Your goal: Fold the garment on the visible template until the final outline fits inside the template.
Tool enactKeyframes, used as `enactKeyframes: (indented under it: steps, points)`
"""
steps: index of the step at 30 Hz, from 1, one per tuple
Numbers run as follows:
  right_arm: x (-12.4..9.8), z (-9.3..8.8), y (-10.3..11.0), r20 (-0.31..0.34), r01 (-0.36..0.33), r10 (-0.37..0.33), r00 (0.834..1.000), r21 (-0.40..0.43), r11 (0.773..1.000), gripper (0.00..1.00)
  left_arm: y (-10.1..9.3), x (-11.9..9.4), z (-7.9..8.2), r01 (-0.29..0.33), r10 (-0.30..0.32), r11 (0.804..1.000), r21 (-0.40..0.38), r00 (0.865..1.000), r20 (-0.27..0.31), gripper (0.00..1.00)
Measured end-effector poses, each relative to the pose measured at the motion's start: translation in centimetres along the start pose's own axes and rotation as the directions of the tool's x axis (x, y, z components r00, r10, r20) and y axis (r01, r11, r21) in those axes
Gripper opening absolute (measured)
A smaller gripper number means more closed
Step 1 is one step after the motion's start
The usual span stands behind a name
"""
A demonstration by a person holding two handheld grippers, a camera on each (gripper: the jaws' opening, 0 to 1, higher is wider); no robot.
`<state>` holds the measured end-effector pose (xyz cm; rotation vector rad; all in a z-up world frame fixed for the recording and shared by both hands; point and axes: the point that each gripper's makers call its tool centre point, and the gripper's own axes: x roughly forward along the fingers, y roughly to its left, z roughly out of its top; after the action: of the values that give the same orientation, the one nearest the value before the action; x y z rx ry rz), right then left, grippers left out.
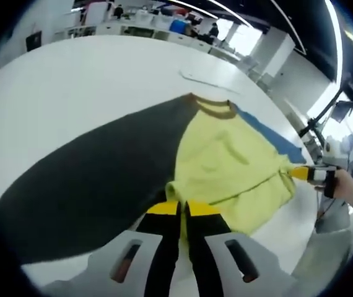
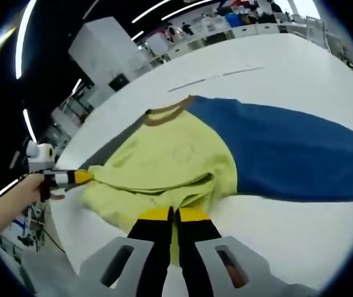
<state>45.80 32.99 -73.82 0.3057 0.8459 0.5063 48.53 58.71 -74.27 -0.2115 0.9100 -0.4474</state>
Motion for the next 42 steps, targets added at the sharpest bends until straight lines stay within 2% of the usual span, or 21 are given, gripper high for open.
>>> enactKeyframes:
  steps: [4,9,27,34,39,42]
  points:
    - [-0.8,0.1,-0.3,-0.023,0.021,-0.023,0.999,-0.1,0.995,0.03,-0.2,-0.7,0.4,0.004,-0.005,1.0,0.004,1.0,0.011,0.0]
    - [-2.2,0.8,-0.7,-0.023,0.038,-0.043,0.999,-0.192,0.981,0.03,-0.5,-1.7,1.0,0.009,-0.009,1.0,0.009,1.0,0.028,0.0]
    - [-7.7,3.3,-1.3,0.048,0.089,-0.079,0.996,-0.269,0.959,0.03,-1.8,-6.5,1.7,0.014,-0.014,1.0,-0.006,0.995,0.1,0.0]
    - [-9.5,4.8,-0.6,0.092,0.116,-0.089,0.992,-0.35,0.93,0.03,-2.4,-8.4,2.5,0.015,-0.014,1.0,-0.007,0.99,0.138,0.0]
    - [-11.0,6.1,0.3,0.112,0.123,-0.083,0.99,-0.418,0.9,0.03,-3.2,-10.0,3.7,0.021,-0.021,1.0,0.005,0.984,0.179,0.0]
    - [-12.1,6.9,0.7,0.13,0.123,-0.074,0.989,-0.433,0.893,0.03,-3.8,-11.1,4.6,0.026,-0.028,1.0,0.014,0.977,0.21,0.0]
